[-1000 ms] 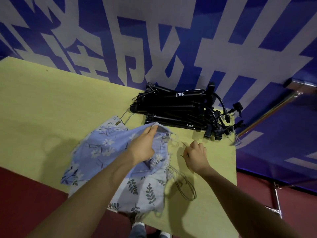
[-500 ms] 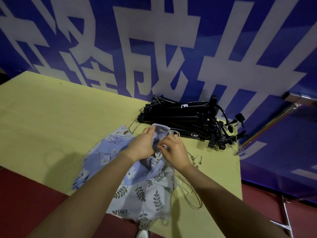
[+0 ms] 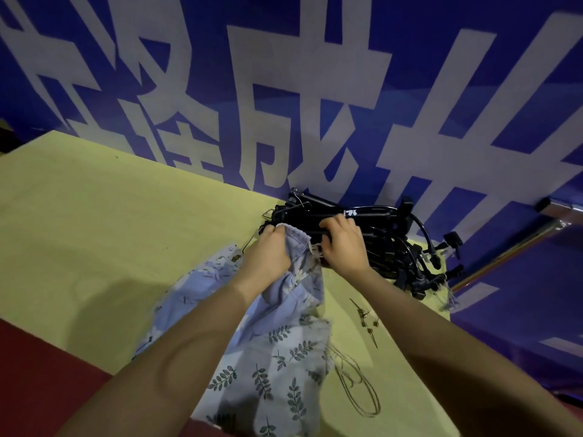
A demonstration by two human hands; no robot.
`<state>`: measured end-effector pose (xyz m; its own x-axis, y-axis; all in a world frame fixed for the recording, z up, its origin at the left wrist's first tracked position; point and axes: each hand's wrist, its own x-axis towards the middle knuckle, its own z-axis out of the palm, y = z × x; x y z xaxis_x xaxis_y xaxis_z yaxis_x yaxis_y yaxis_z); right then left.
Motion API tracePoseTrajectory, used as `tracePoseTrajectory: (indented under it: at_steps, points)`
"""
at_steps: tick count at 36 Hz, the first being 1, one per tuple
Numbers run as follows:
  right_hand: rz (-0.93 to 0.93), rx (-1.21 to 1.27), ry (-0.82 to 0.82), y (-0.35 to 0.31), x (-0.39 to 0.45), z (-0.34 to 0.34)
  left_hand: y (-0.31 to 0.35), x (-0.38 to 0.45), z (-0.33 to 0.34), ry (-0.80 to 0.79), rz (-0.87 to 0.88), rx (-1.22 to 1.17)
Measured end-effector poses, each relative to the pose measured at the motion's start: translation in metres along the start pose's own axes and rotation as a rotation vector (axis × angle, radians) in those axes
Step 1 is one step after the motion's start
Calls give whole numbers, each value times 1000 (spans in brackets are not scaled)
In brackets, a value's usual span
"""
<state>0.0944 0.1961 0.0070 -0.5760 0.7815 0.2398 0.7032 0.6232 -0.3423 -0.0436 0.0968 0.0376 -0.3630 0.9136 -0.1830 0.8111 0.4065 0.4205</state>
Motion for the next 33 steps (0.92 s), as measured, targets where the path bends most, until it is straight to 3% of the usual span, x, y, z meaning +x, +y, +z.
tracePoseTrajectory:
  at_steps: [13, 21, 33]
  points:
    - [78, -487, -279, 46, 72, 22, -14, 39, 6, -19, 1, 82]
    - [-1, -557, -337, 44, 87, 30, -12, 51, 8, -23, 1, 104]
    - [-11, -599, -28, 29, 79, -9, -16, 45, 0, -22, 5, 70]
